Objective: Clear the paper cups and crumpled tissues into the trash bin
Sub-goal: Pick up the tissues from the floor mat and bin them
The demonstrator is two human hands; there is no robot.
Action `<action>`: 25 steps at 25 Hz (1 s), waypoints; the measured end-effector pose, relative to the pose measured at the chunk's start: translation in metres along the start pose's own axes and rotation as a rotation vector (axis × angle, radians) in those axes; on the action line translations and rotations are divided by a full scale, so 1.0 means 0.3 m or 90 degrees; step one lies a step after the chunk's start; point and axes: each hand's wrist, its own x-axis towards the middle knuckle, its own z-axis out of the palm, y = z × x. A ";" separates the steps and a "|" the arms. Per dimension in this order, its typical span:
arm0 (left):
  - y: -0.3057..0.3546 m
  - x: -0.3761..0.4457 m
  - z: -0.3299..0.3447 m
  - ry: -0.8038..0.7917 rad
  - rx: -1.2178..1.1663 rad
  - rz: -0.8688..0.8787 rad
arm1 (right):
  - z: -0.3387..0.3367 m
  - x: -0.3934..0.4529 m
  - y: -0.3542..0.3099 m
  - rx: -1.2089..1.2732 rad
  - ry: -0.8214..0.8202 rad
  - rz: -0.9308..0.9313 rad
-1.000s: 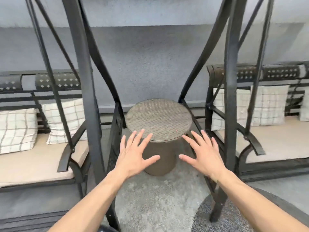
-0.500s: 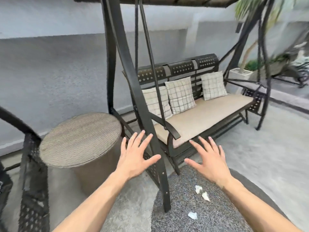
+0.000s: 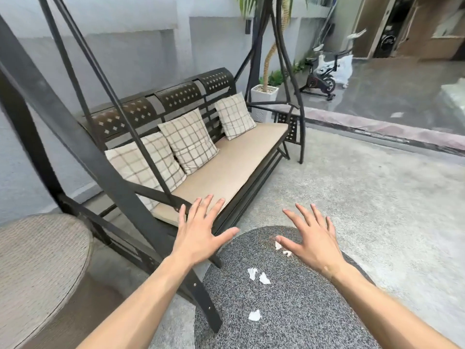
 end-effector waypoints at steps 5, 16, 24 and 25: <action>0.032 0.176 0.093 -0.048 -0.046 0.057 | 0.019 0.041 0.064 -0.012 0.002 0.085; 0.202 0.555 0.363 -0.122 -0.049 0.083 | 0.127 0.314 0.400 0.030 -0.024 0.141; 0.365 0.804 0.636 -0.153 -0.026 -0.090 | 0.286 0.740 0.752 0.057 -0.133 -0.002; 0.378 0.812 0.670 -0.158 -0.032 -0.117 | 0.313 0.775 0.786 0.057 -0.151 -0.018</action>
